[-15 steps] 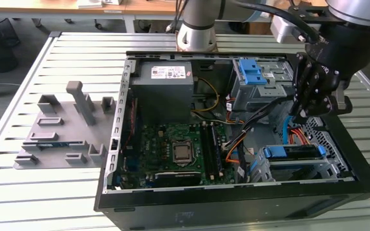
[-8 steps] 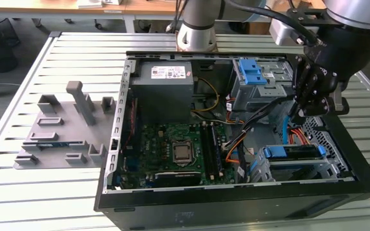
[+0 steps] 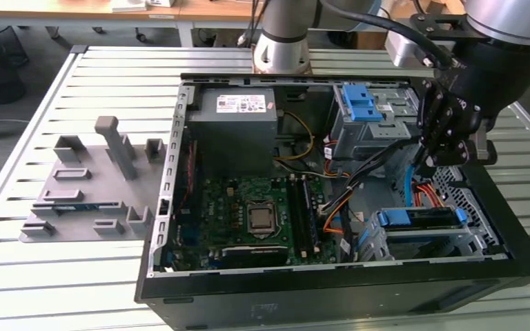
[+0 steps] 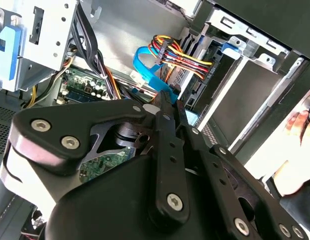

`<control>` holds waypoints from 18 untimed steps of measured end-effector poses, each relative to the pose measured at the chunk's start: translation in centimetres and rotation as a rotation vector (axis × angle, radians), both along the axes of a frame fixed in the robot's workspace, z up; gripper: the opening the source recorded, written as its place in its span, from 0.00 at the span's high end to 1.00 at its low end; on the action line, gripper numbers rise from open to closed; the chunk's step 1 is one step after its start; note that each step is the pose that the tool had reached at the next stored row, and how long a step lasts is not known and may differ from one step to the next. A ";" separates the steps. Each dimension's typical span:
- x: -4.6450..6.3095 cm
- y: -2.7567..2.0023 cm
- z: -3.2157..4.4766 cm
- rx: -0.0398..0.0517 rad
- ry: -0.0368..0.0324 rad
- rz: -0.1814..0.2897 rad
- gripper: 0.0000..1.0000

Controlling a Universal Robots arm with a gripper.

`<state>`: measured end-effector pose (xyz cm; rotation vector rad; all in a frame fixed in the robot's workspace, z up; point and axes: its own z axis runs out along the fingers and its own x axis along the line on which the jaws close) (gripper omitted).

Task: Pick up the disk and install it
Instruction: 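Insert the second disk wire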

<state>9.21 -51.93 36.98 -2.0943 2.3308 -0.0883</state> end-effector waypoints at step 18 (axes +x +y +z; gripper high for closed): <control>-0.2 -0.71 -0.77 0.0230 -0.0099 0.048 0.84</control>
